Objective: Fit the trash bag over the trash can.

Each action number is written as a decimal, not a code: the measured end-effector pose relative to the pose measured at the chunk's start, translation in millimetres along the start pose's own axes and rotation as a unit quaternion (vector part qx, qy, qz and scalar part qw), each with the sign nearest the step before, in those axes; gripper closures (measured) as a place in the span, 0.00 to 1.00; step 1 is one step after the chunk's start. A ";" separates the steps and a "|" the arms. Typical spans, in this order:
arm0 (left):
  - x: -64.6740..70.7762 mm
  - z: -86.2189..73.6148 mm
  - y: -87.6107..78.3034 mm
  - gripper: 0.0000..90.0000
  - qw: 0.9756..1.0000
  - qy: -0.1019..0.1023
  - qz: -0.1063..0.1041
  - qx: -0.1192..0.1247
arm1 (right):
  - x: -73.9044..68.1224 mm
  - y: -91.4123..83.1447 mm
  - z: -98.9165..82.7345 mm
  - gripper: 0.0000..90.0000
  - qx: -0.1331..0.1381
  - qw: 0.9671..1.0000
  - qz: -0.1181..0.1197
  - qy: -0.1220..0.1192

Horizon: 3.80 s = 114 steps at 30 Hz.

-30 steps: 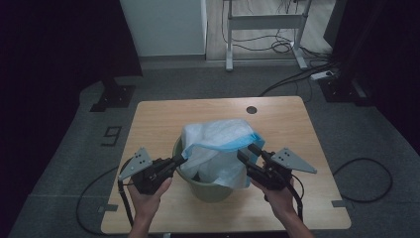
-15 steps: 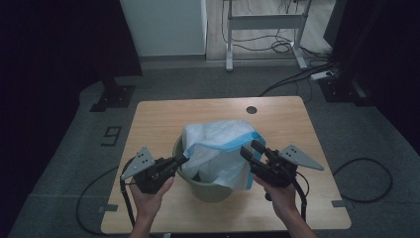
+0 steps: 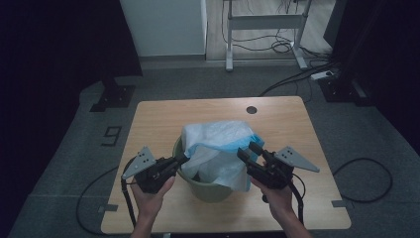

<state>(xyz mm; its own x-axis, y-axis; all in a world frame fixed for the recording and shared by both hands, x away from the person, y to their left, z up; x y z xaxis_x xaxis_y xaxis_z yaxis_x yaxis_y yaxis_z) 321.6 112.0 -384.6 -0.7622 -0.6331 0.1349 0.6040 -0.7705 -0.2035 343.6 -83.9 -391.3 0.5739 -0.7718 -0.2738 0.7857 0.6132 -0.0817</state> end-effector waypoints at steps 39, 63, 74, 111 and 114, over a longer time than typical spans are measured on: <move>0.7 2.6 0.5 1.00 1.000 -0.013 -0.009 0.011 | -26.6 6.0 -9.9 0.49 -0.015 0.995 -0.013 -0.099; 0.9 10.2 -0.5 1.00 1.000 -0.014 -0.011 0.016 | -38.0 14.7 -21.2 0.56 -0.035 0.992 0.004 -0.120; 3.9 11.3 2.3 1.00 0.999 -0.019 -0.020 0.017 | -41.3 25.0 -23.3 0.60 -0.045 0.990 0.007 -0.133; -9.9 8.9 -3.3 1.00 0.999 -0.036 -0.002 0.023 | -15.3 -20.2 -107.1 0.55 -0.081 0.990 -0.054 -0.106; -9.6 8.3 -4.2 1.00 0.999 -0.039 -0.007 0.025 | -9.1 -19.6 -107.1 0.78 -0.083 0.988 -0.069 -0.115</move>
<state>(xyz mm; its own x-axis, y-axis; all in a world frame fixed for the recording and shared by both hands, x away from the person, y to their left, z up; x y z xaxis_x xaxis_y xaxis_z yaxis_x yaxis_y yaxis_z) 328.3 120.7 -377.0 -0.7507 -0.6252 0.2137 0.6065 -0.7804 -0.1522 298.3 -70.9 -489.9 0.5154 -0.8566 -0.0259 0.8230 0.5032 -0.2637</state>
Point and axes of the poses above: each handheld gripper's, and its own axes: y roughly forward along the jaws, z roughly out of its top, x roughly to its right, the point moved 10 cm from there along y, roughly forward along the jaws
